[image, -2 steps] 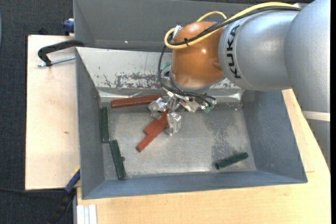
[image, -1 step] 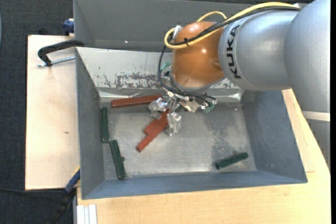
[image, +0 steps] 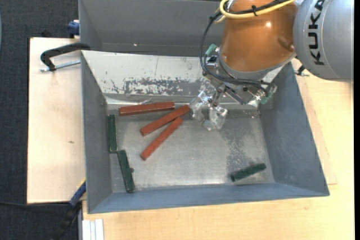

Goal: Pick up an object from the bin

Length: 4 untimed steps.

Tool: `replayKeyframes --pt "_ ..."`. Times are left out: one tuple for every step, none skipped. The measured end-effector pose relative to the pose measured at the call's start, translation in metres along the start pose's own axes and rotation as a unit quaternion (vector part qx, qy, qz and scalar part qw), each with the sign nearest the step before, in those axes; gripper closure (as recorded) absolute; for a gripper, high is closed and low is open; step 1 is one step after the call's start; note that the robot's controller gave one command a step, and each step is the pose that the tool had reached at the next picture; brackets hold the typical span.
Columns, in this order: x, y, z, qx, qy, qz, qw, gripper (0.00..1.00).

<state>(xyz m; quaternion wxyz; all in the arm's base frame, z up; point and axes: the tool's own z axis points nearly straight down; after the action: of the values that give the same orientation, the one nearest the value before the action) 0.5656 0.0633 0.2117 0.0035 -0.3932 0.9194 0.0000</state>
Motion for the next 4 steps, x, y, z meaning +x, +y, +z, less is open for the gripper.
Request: replayKeyframes --pt "0.000 0.000 0.000 -0.001 0.0004 0.000 1.0000 0.00" --pt "0.000 0.000 0.000 -0.001 0.0004 0.000 1.0000 0.00" --pt "-0.022 0.006 0.035 0.001 -0.0003 -0.039 0.9992 0.00" --pt "-0.043 0.025 0.070 -0.002 0.0020 -0.163 0.9867 0.00"
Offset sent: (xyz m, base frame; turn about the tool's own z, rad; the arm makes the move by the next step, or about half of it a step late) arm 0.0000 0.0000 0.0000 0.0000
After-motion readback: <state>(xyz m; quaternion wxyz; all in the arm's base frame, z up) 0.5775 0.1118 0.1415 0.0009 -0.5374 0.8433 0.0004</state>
